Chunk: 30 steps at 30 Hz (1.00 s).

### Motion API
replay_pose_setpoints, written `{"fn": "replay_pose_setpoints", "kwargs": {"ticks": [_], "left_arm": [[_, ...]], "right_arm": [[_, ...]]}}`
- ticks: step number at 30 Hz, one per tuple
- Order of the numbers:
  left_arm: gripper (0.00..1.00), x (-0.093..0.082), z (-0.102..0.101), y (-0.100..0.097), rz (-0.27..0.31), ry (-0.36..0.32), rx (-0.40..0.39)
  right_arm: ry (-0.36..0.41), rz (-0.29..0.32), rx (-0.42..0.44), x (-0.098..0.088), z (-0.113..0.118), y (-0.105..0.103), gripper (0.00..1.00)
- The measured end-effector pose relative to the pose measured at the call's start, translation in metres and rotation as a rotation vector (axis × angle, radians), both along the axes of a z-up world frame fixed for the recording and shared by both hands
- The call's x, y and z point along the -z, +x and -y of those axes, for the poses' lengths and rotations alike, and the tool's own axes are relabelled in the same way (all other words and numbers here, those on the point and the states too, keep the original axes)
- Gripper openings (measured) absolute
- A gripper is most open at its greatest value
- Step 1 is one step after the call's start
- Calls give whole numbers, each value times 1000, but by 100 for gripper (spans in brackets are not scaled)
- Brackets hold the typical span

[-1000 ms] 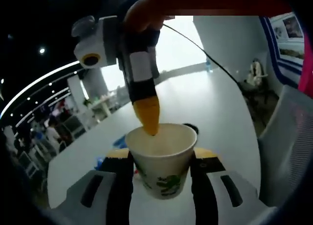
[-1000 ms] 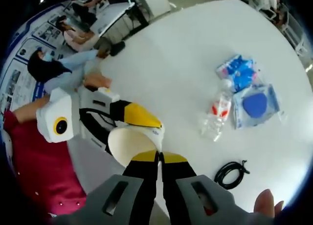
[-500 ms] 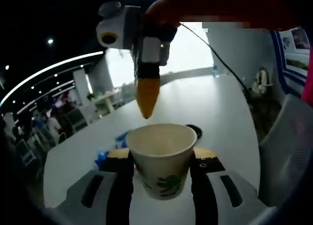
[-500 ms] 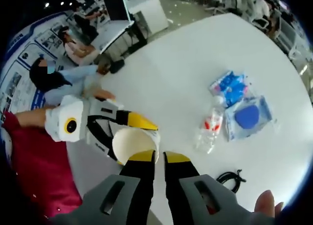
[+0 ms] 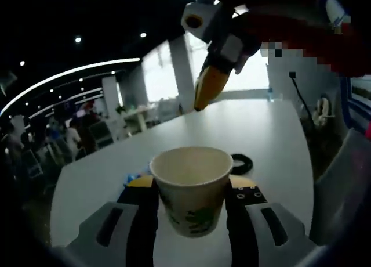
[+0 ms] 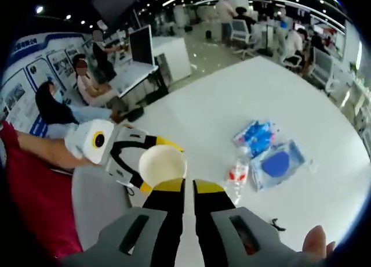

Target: Arrange the tabletop items into an orderly group along one side of the table until the central work area is clear of visible clutter.

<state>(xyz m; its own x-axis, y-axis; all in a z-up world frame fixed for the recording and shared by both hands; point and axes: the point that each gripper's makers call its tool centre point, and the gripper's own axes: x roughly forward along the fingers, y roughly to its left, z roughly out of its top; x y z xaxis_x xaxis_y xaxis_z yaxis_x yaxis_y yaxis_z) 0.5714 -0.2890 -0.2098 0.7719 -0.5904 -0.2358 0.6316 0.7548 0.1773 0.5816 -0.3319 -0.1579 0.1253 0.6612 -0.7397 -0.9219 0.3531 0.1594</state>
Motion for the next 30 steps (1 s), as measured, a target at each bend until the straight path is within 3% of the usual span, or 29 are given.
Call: {"fn": "replay_pose_setpoints", "kwargs": {"ticks": [5, 6, 8, 10, 12, 14, 21, 26, 30], "left_arm": [[43, -2, -4, 2, 2, -7, -15], [43, -2, -6, 2, 2, -8, -18], [43, -2, -8, 3, 0, -10, -24], [43, -3, -10, 3, -1, -13, -30], [43, -3, -12, 4, -3, -16, -36], [43, -3, -13, 5, -7, -19, -41], [43, -2, -18, 6, -13, -24, -52], [43, -1, -20, 7, -17, -31, -60], [43, 1, -22, 8, -23, -36, -67]], "right_arm": [[38, 58, 7, 5, -1, -3, 6], [59, 111, 9, 5, -2, 0, 7], [75, 115, 17, 7, -2, -3, 7], [117, 185, 19, 4, -5, 0, 7], [128, 176, 36, 7, -3, -3, 6], [147, 251, 50, 7, -4, 1, 8], [193, 306, 84, 17, 1, -4, 14], [272, 379, 104, 13, -1, -7, 24], [282, 451, 93, 18, -3, -11, 34]]}}
